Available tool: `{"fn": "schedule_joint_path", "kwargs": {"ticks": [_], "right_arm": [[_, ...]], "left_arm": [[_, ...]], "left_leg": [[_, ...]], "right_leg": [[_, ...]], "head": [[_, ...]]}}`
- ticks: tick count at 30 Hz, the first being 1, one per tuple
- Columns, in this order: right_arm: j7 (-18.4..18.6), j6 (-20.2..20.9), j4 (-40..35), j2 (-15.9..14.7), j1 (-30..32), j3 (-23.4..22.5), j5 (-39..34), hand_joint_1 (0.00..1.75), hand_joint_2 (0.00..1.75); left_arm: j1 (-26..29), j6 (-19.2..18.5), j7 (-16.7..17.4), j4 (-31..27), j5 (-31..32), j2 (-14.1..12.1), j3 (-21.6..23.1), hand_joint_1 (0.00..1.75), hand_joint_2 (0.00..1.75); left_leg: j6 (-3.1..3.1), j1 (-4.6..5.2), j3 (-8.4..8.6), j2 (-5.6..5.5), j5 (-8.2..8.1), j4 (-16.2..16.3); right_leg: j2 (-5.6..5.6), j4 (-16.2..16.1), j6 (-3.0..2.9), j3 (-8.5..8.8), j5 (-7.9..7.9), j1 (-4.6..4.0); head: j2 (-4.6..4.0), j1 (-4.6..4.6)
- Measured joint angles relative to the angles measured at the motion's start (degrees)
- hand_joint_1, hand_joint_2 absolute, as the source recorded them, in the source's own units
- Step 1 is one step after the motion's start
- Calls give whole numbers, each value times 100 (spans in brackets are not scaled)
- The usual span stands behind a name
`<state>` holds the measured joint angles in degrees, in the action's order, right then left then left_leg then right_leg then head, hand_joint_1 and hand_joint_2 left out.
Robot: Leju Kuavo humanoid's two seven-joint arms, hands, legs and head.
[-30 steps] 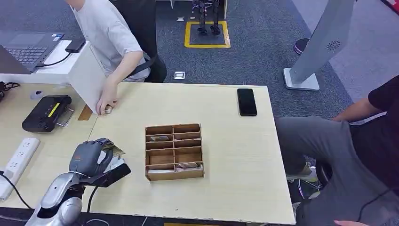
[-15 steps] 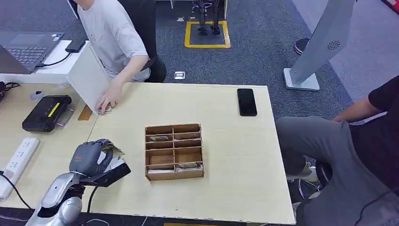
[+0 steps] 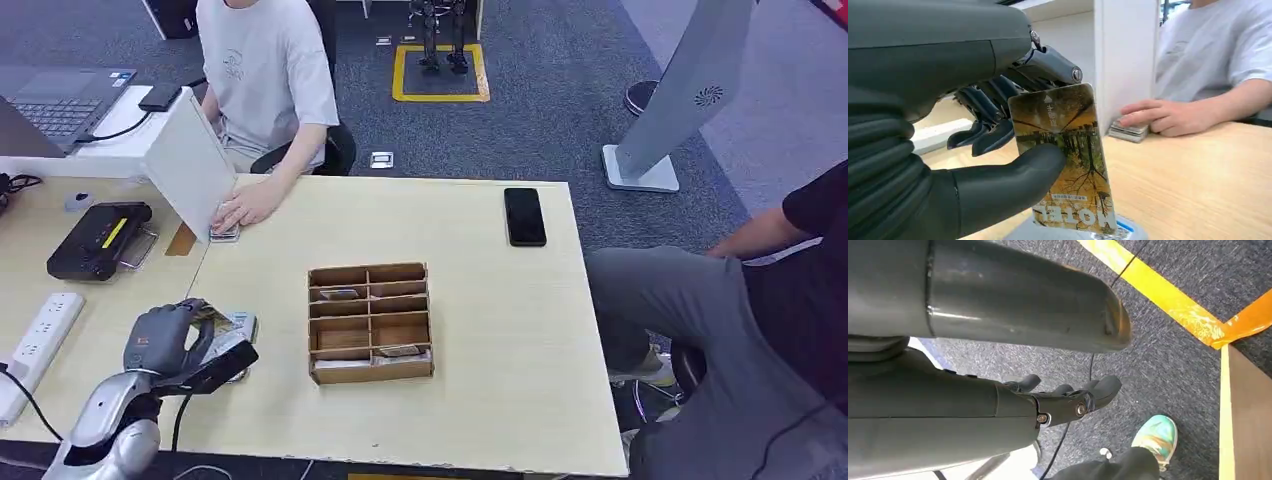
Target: Pass the card to the sensor for recognition and then transmit it.
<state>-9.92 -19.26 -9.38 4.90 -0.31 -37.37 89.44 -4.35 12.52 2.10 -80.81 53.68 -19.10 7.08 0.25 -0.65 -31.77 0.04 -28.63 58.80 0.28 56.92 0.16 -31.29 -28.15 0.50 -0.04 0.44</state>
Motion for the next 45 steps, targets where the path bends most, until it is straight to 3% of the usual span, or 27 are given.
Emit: {"fn": "schedule_joint_path", "kwargs": {"ticks": [18, 28, 45], "right_arm": [[-35, -122, 83, 0, -4, 0, -17, 0, 0], [-33, -175, 157, 0, -34, 2, -9, 0, 0], [-33, -205, 199, 0, -43, 2, -9, 0, 0]], "left_arm": [[27, -20, 87, 383, 267, -68, -321, 175, 175], [30, -149, -243, 317, -437, -4, -405, 175, 175], [30, -188, -254, 230, -514, -4, -411, 175, 175]], "left_leg": [[-1, 0, -1, -1, 0, 0], [-1, 0, 0, -1, 1, 0], [-1, 0, 0, -1, 1, 0]], "right_leg": [[-1, 1, 0, 1, 0, 0], [-1, 1, 0, 1, 0, 0], [-1, 1, 0, 1, 0, 0]], "head": [[0, -2], [0, 0], [0, -2]]}}
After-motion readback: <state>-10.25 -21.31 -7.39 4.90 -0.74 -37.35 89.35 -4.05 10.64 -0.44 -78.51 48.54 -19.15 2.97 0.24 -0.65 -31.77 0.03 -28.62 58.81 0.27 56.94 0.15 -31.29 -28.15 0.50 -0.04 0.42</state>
